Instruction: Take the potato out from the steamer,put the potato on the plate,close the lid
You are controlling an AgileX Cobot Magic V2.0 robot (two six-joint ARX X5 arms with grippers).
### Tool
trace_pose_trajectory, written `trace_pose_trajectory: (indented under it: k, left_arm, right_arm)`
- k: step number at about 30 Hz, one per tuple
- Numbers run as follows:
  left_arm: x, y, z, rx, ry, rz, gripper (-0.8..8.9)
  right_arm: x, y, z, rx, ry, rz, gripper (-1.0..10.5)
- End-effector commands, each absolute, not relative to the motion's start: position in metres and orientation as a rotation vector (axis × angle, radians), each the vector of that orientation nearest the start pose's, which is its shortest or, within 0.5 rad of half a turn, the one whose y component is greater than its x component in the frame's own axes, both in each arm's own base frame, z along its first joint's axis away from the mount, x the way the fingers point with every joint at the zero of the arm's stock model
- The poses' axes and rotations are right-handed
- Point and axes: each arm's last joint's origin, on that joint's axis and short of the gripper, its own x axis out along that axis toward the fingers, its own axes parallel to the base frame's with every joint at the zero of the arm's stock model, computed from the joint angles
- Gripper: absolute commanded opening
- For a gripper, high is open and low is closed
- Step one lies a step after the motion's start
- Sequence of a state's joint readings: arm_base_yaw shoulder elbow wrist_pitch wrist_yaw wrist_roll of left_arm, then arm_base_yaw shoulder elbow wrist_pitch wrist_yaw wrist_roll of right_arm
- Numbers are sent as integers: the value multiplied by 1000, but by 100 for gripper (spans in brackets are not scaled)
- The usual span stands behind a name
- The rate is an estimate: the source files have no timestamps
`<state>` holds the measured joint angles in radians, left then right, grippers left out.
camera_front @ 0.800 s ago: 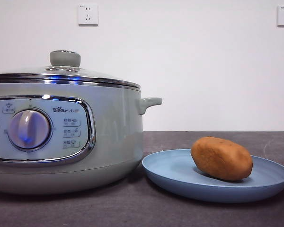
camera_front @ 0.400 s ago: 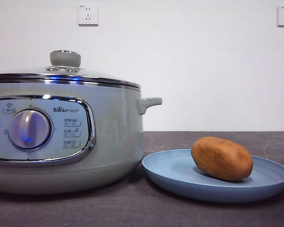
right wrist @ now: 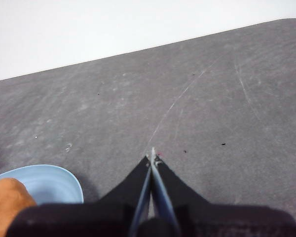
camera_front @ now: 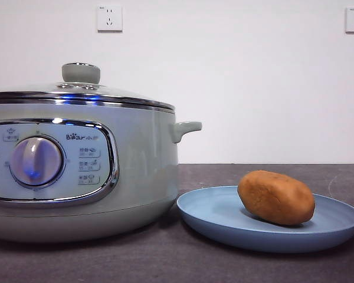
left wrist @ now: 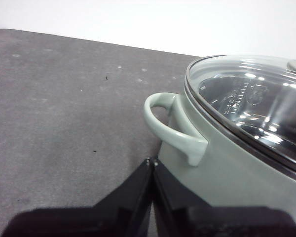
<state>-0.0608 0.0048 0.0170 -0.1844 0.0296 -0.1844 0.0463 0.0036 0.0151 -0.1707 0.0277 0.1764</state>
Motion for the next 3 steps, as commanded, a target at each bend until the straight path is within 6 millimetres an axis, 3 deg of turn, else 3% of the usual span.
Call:
trace_pose_trajectory:
  k: [1, 3]
  left_arm:
    - [96, -6, 147, -184, 188, -68, -3]
    - [96, -6, 147, -184, 188, -68, -3]
  right_arm:
    - [96, 4, 149, 179, 169, -1, 1]
    - [96, 4, 149, 179, 169, -1, 1]
